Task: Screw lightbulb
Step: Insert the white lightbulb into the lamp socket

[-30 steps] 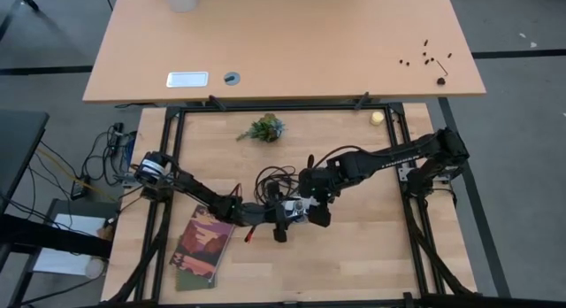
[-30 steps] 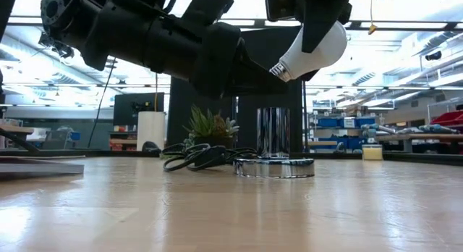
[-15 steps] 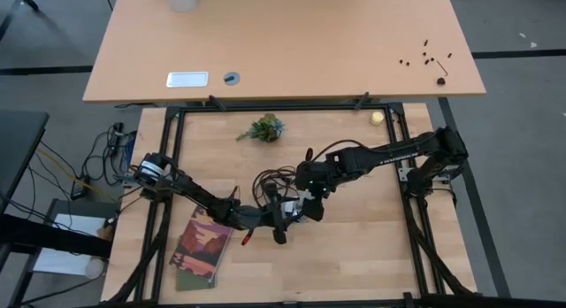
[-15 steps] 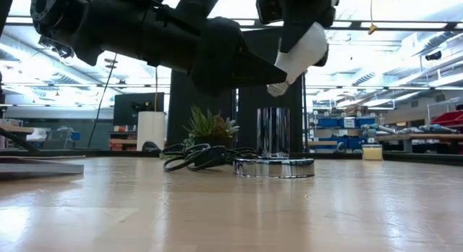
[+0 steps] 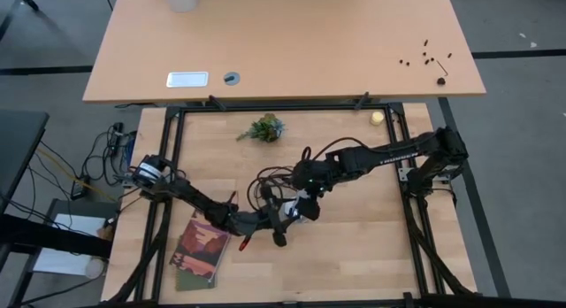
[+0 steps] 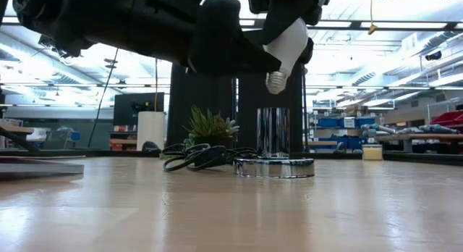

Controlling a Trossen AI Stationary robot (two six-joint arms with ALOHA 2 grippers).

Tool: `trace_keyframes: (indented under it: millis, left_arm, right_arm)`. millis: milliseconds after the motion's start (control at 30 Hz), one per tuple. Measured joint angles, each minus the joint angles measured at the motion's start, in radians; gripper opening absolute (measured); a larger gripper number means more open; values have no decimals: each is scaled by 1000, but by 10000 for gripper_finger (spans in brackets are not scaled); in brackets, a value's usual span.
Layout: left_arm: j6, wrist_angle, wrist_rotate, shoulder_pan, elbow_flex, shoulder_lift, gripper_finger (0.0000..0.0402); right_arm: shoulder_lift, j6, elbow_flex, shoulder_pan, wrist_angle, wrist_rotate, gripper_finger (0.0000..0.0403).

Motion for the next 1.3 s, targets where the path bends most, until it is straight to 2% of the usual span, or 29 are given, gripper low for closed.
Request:
trace_keyframes:
  millis: [300, 433, 533, 967, 1300]
  left_arm:
    - [-235, -146, 52, 25, 0, 0, 253]
    - [-315, -181, 149, 60, 0, 8, 253]
    - [-359, -191, 161, 75, -2, 32, 253]
    - [-365, -144, 218, 113, -1, 82, 249]
    - [-364, -101, 235, 114, -2, 82, 204]
  right_arm:
    - [37, -71, 1, 2, 9, -1, 274]
    - [88, -108, 0, 3, 19, -13, 274]
    - [99, -129, 0, 1, 23, -17, 274]
    - [100, -135, 0, -10, 49, -16, 274]
    - [123, -142, 1, -3, 64, -7, 274]
